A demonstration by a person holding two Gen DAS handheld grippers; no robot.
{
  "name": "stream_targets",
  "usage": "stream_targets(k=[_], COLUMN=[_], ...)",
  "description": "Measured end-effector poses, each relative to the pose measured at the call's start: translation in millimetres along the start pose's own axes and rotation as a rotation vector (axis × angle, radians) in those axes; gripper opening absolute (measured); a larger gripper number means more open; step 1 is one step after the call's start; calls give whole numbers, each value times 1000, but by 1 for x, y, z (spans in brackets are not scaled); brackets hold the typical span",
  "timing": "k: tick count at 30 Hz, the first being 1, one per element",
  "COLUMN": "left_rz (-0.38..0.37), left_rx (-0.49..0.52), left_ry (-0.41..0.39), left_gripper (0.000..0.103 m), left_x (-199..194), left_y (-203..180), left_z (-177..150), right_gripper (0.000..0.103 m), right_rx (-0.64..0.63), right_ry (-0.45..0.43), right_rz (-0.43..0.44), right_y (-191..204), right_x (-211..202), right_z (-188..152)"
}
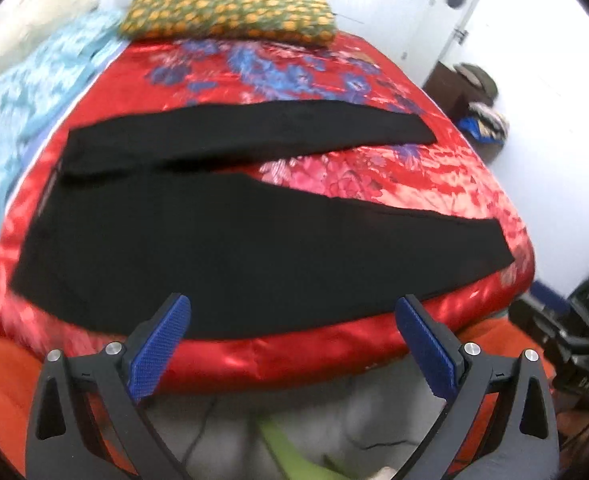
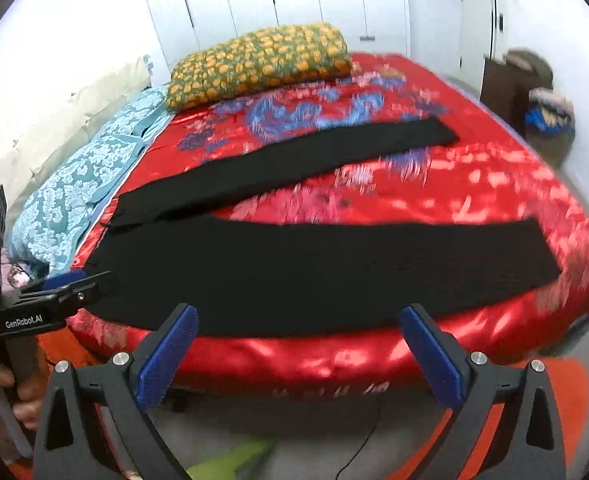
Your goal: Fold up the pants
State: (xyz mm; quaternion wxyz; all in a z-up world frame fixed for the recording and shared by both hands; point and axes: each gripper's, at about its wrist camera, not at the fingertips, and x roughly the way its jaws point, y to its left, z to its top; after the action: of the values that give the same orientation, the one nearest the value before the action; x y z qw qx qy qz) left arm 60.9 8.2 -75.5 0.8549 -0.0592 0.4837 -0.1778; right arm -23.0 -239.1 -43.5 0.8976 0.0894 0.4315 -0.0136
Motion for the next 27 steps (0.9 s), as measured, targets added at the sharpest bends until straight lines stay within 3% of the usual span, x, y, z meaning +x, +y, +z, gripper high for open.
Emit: stream_targets(k=[7,17,22,27], left_rz=[51,36,102,232], left_rx=[21,108,112,88], left_ry=[-14,-133,-167,-202], left_gripper=[102,102,102,102], left_x=[-7,-43,-49,-47], left_y=[5,-13,-15,-7], left_z=[-14,-23,-21,-26], right_gripper=[101,103,103,103], right_rx=[-6,-2,-7,-30], right_ry=[-11,-53,-93,-123], right_rz=[-5,-14,-42,-85], right_y=[-3,-5,-9,-12], right_x=[-5,-15,-21,-24], right_z=[-6,-9,-12,-17])
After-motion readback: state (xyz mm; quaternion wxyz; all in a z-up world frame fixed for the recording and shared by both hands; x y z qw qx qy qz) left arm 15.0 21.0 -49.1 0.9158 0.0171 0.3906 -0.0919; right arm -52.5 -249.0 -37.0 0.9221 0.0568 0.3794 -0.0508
